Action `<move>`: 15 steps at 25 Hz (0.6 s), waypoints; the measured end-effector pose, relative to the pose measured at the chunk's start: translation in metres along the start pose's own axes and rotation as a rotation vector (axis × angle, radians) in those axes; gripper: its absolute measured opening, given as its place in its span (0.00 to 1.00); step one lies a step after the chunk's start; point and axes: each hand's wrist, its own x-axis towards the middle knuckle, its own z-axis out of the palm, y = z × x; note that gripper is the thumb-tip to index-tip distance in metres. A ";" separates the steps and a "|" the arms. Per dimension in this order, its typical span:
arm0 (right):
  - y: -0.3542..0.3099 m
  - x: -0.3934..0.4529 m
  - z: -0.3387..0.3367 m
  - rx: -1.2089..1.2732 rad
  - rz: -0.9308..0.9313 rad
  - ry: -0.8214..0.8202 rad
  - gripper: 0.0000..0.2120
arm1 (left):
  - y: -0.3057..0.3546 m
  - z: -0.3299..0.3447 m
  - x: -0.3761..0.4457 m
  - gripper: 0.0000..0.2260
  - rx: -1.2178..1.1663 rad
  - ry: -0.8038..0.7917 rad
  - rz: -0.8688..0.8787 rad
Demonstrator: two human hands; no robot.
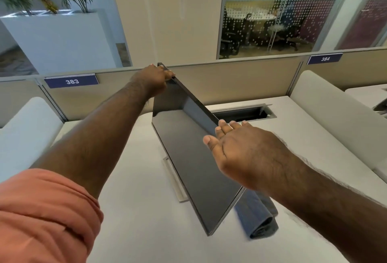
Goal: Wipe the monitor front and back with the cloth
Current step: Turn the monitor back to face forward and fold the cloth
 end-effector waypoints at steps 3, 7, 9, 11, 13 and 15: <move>0.010 0.012 -0.004 -0.018 0.050 0.070 0.36 | -0.001 -0.001 -0.007 0.27 0.024 0.026 -0.034; 0.019 0.031 -0.010 -0.037 0.140 0.183 0.34 | -0.001 -0.001 -0.017 0.24 0.049 0.003 -0.126; 0.024 0.042 -0.013 -0.042 0.150 0.206 0.33 | -0.001 -0.002 -0.023 0.20 0.052 0.014 -0.175; 0.032 0.053 -0.015 -0.013 0.158 0.215 0.33 | 0.002 -0.002 -0.030 0.18 0.052 0.028 -0.210; 0.041 0.067 -0.016 0.015 0.166 0.237 0.33 | 0.005 -0.003 -0.038 0.18 0.056 0.037 -0.250; 0.050 0.082 -0.013 -0.006 0.164 0.252 0.32 | 0.012 -0.004 -0.046 0.18 0.041 0.062 -0.307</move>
